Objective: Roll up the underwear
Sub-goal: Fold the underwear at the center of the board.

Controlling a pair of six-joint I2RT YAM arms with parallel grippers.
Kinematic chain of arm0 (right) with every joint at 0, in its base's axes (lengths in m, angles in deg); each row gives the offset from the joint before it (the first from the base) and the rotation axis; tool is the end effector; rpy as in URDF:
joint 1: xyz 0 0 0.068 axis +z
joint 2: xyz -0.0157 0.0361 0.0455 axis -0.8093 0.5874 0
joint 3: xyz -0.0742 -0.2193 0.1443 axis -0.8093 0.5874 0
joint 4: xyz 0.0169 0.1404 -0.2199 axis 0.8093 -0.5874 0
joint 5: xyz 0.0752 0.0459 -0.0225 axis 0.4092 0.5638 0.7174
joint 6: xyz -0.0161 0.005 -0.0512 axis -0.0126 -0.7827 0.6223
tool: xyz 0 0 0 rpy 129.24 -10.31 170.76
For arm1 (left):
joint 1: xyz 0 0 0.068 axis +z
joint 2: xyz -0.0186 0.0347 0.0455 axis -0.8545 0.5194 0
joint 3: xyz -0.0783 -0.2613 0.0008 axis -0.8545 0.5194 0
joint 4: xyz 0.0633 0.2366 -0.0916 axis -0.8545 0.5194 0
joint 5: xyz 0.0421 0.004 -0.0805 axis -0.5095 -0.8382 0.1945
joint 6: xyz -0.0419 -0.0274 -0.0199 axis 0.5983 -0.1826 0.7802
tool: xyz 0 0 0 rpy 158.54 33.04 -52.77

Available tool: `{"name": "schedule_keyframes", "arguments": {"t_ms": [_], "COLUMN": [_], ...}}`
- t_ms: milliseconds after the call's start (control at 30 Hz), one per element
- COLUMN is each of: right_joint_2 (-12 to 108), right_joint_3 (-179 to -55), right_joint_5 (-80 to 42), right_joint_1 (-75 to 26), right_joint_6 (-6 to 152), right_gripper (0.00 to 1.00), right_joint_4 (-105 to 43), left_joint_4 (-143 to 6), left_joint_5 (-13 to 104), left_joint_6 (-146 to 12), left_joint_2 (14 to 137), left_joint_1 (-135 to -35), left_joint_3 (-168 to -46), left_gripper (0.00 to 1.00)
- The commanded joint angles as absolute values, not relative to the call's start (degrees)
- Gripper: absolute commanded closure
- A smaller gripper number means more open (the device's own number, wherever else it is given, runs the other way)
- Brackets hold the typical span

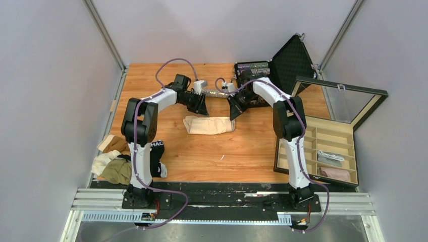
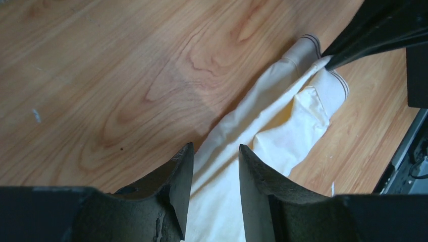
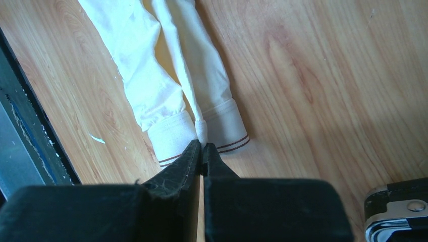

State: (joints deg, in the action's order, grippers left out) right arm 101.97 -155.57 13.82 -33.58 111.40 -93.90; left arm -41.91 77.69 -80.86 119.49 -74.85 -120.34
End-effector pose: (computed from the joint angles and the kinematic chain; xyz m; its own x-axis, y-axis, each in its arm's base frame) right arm 0.4296 0.1849 0.1682 -0.6222 -0.6590 -0.4227 -0.7667 0.4038 0.4991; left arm 0.4162 -0.1445 0.1686 -0.7983 0.2602 -0.5431 0.5671 0.6283 -0.5326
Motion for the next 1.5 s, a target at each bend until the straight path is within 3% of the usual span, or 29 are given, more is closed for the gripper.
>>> {"name": "schedule_keyframes", "arguments": {"t_ms": [0,700,800,1067,1233,1467], "right_joint_2": [98.9,109.0,109.3,102.8,94.3,94.5], "right_joint_3": [-156.5,-165.6,-165.0,-164.7,-159.6,-156.2], "right_joint_5": [14.4,12.3,10.8,7.7,12.7,13.3], "right_joint_1": [-33.2,-33.1,-33.3,-34.0,-34.7,-34.1], "right_joint_6": [111.2,110.9,111.8,112.2,115.2,120.2], "right_gripper": [1.0,0.98,0.94,0.54,0.46,0.39], "right_joint_4": [-92.7,-92.0,-91.9,-91.7,-91.1,-86.2], "left_joint_4": [-45.2,-40.0,-37.9,-33.0,-33.0,-32.9], "left_joint_5": [81.0,80.8,79.1,74.7,70.3,71.3], "left_joint_6": [-75.8,-84.7,-86.7,-90.3,-91.7,-80.5], "left_joint_2": [122.3,126.7,126.3,122.0,114.3,103.1], "left_joint_1": [-75.6,-76.6,-76.6,-74.4,-71.3,-71.0], "left_joint_3": [-123.6,-124.5,-125.2,-129.9,-129.6,-115.2], "left_gripper": [0.54,0.6,0.61,0.56,0.52,0.54]}}
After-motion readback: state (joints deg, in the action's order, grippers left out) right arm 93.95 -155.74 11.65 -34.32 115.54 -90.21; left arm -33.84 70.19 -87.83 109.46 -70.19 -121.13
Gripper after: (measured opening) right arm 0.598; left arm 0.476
